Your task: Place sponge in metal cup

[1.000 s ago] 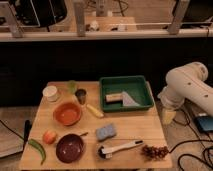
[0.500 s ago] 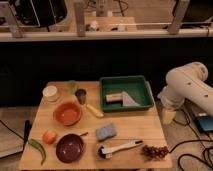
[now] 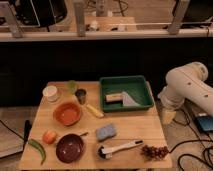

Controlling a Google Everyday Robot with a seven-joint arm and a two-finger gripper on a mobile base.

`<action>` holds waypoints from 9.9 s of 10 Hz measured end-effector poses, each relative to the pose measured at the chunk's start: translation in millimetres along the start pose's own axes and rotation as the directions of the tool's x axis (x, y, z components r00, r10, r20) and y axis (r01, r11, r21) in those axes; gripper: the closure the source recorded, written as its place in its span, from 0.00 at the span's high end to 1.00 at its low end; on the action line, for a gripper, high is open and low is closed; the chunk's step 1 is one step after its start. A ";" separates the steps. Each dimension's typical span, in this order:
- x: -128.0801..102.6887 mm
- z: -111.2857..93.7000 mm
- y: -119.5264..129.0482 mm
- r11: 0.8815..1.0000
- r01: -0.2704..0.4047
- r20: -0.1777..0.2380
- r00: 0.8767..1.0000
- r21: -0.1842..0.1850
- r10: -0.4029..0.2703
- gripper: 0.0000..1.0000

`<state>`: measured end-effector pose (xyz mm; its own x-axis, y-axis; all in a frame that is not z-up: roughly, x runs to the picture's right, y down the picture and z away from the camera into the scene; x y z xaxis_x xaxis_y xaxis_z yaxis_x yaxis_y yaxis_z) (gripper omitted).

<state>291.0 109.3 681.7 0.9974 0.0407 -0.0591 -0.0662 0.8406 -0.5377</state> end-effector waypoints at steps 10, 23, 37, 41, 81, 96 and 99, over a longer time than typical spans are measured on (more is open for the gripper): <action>-47.2 5.2 33.8 0.999 0.048 0.007 0.999 -0.006 -0.048 0.80; -104.6 18.3 75.4 0.992 0.123 0.062 0.991 -0.037 -0.121 0.80; -199.9 45.8 104.1 0.977 0.203 0.168 0.967 -0.067 -0.189 0.80; -236.5 60.6 106.8 0.970 0.234 0.195 0.957 -0.071 -0.216 0.80; -263.9 143.5 58.8 0.946 0.315 0.334 0.903 -0.083 -0.271 0.65; -275.3 146.5 66.7 0.927 0.370 0.363 0.873 -0.057 -0.326 0.80; -283.5 155.6 64.7 0.925 0.373 0.412 0.855 -0.068 -0.314 0.80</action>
<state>8.3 236.2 794.5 0.8852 -0.0065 0.4651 0.3086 0.7563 -0.5768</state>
